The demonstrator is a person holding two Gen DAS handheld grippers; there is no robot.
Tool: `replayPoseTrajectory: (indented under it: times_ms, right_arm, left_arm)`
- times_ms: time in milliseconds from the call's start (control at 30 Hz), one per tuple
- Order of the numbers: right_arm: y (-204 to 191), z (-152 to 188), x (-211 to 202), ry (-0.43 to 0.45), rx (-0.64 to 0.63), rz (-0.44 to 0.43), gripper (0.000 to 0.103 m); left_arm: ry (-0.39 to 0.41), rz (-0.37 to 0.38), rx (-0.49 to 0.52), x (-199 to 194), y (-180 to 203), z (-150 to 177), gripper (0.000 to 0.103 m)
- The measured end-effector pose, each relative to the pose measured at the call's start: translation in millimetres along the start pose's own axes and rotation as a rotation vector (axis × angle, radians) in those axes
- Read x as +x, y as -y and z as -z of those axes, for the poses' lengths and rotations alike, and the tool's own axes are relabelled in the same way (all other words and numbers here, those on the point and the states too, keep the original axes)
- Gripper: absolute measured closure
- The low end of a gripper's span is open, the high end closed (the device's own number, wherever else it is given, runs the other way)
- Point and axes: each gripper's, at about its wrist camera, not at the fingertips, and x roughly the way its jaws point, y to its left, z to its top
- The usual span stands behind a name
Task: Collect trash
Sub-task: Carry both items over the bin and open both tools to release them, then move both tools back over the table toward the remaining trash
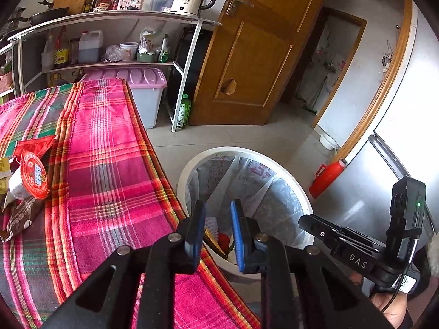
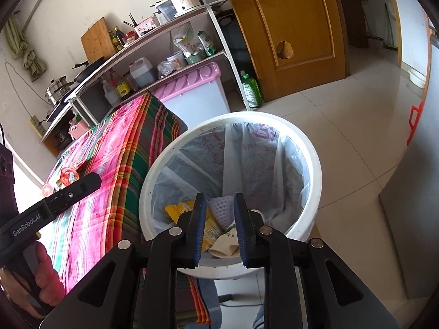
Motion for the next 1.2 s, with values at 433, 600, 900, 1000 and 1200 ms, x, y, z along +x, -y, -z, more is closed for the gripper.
replayPoseTrajectory:
  times_ms: [433,600,900,1000,1200]
  right_arm:
    - [-41,8,-34,0.070,-0.079,-0.063,0.080]
    - [-57,12,-40,0.076,-0.110,-0.087,0.080]
    - [-86,24,-51,0.076,-0.175,-0.113,0.080]
    - [-96,27,-52,0.067,-0.199,-0.125,0.080]
    - [-117,36,-54,0.053,-0.248,-0.151,0.078]
  left_arm:
    - [0.085,-0.046,0.002,-51,-14,9,0.083]
    - [0.109,-0.080,0.003,-69,-23,17,0.083]
    - [0.142,-0.136,-0.009,-96,-38,29,0.080]
    - [0.149,-0.152,-0.017,-103,-44,35,0.078]
    - [0.162,-0.186,-0.035,-119,-57,48,0.078]
